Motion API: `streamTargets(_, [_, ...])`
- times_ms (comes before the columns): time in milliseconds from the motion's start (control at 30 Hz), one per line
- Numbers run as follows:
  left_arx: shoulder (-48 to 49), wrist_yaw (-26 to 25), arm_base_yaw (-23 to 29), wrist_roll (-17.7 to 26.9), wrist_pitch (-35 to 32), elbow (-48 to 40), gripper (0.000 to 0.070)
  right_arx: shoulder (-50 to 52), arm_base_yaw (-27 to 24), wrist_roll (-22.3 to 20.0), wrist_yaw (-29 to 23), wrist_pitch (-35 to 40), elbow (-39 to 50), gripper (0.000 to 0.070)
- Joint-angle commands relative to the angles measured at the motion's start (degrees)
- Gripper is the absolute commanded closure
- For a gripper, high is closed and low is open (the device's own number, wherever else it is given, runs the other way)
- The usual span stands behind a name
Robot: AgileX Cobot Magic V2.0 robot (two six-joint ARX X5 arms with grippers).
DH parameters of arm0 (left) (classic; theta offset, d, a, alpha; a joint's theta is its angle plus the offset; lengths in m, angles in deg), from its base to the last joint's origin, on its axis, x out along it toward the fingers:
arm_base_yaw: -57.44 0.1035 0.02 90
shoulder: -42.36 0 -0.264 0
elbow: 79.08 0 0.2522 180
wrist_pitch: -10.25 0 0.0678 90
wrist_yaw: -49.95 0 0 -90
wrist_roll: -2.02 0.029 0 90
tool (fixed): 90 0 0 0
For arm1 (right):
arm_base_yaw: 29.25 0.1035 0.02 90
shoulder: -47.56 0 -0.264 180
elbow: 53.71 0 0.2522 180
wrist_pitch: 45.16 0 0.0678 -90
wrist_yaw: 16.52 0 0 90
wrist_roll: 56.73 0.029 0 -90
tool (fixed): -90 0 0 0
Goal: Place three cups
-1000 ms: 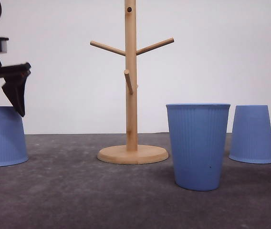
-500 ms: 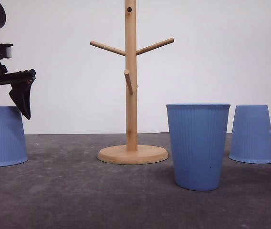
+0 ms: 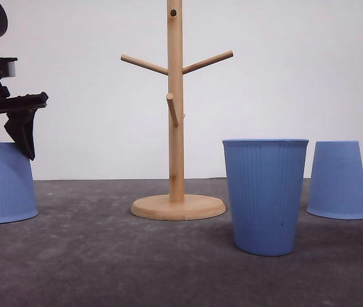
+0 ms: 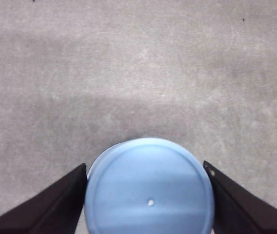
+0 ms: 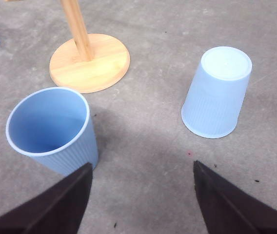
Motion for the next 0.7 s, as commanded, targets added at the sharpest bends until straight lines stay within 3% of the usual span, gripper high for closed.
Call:
streamTargets(0, [0.29,-0.01,0.04,-0.38,-0.04,1.49,0.0356,-0.20,0.26,-0.34,-0.26,0.83,-0.92,0.0282])
streamTargets(100, [1.77,-0.07,0.21,-0.48,0.52,1.51,0.0399,-0.20,0.26,-0.35,-0.26,0.81,-0.92,0.0282])
streamTargets(367, [7.52,-1.61,1.24,-1.68,3.94,1.75,0.0391,-0.20,0.26,-0.35,-0.29,0.85,-0.92,0.0282])
streamTargets(667, [8.87,-15.67,5.46,-7.02,14.32,11.21,0.0390,-0.20,0.26,-0.35,-0.27,0.91,-0.92,0.0282])
